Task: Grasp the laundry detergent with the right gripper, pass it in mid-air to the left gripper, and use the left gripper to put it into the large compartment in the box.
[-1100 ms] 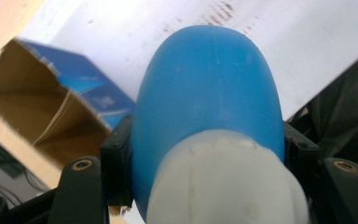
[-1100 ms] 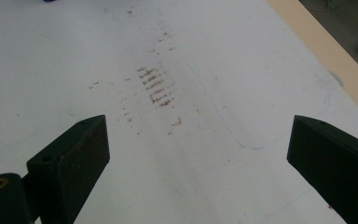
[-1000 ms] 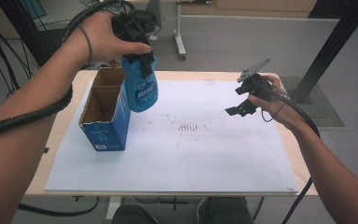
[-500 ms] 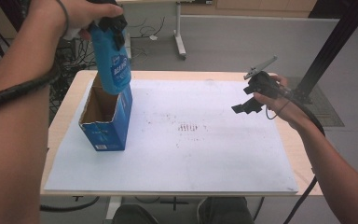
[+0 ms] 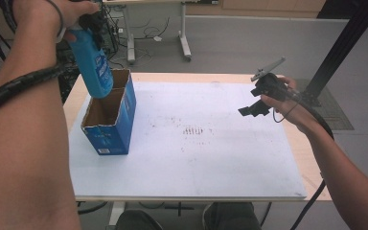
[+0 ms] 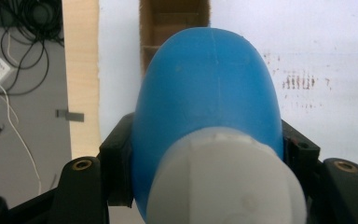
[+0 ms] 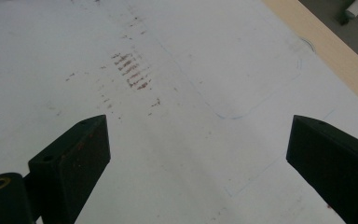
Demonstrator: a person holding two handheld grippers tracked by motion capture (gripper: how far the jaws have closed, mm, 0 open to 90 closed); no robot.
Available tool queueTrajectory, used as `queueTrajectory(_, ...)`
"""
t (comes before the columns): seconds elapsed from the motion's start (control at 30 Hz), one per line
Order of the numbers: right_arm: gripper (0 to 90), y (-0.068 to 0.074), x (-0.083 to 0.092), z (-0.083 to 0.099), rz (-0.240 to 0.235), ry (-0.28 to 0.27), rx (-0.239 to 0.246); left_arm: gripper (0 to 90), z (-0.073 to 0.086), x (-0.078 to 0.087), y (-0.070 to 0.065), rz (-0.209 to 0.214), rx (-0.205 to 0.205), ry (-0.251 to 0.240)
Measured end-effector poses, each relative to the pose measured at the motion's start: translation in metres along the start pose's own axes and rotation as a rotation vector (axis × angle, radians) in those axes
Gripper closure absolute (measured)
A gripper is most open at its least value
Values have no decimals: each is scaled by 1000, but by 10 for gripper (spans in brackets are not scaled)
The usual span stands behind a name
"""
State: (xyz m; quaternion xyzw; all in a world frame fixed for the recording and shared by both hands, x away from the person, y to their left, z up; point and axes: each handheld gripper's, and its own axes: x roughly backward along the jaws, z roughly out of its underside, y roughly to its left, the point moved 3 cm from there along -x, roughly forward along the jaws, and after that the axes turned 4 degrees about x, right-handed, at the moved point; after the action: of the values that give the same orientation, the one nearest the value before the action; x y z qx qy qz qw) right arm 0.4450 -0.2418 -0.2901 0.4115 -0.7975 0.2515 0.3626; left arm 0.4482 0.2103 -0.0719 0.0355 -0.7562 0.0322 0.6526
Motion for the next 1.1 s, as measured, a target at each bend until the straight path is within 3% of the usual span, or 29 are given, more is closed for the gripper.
queueTrajectory(0.43,60,2,-8,-1,-8,10,13,373,-3,-18,8,10,46,15)
queueTrajectory(1.1,60,7,-15,-2,-8,25,23,373,2,-74,20,24,71,47)
